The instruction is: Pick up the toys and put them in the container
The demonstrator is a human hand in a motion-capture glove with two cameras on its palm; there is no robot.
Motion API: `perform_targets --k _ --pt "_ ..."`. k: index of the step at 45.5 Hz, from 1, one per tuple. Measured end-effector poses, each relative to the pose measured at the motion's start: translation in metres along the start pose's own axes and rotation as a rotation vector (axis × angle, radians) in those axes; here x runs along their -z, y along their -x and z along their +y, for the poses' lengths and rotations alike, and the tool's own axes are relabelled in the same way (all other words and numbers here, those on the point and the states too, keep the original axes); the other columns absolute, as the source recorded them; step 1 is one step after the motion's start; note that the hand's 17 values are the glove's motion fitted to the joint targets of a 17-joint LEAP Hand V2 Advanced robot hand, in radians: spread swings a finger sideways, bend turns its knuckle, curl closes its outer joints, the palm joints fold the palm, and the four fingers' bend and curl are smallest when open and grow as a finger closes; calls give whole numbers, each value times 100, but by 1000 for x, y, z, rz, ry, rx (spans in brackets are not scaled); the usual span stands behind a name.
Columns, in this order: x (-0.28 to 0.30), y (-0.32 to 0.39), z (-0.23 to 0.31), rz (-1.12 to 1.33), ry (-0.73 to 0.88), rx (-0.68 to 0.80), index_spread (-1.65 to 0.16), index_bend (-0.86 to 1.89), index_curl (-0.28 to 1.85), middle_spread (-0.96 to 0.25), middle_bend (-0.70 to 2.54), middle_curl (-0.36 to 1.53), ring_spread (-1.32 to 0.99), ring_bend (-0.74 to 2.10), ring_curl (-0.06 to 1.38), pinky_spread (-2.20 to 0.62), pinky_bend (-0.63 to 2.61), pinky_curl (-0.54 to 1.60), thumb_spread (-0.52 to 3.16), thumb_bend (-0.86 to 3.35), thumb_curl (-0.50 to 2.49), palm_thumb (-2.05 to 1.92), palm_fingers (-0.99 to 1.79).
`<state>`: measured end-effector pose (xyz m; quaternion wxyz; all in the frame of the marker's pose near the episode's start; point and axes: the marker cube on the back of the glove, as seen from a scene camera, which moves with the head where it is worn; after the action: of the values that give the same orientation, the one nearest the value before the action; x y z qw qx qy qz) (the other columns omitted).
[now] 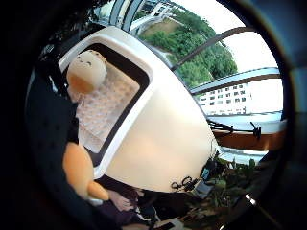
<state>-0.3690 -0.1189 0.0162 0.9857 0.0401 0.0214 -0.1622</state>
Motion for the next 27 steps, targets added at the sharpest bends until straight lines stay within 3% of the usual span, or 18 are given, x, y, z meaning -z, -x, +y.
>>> perform_targets --k 6,14,18,21,22,23,24,27 --pt "-19 1 -18 201 9 -227 -46 62 82 -43 86 83 -47 122 76 -36 122 51 43 8 105 67 77" --pt "-34 37 -30 98 32 -119 -47 57 88 -43 84 85 -47 122 76 -36 124 50 43 6 107 67 75" --pt "-45 35 -36 220 67 -268 -48 55 91 -44 81 86 -47 122 76 -36 125 50 43 6 108 69 74" --pt "-51 48 -35 171 145 -222 -48 51 92 -45 80 86 -47 123 76 -36 126 50 43 6 109 70 70" --pt "-52 56 -34 115 190 -163 -48 47 92 -46 78 86 -47 123 76 -36 129 50 44 5 109 69 65" --pt "-54 63 -32 69 240 -116 -46 31 88 -46 66 83 -47 123 76 -36 138 53 49 4 108 68 44" --pt "-55 68 -32 41 286 -91 -43 33 90 -41 29 73 -46 131 79 -35 147 55 60 -1 106 58 15" --pt "-56 78 -30 -40 348 2 -38 14 84 -37 36 73 -39 114 76 -26 138 55 76 -6 100 44 -19"
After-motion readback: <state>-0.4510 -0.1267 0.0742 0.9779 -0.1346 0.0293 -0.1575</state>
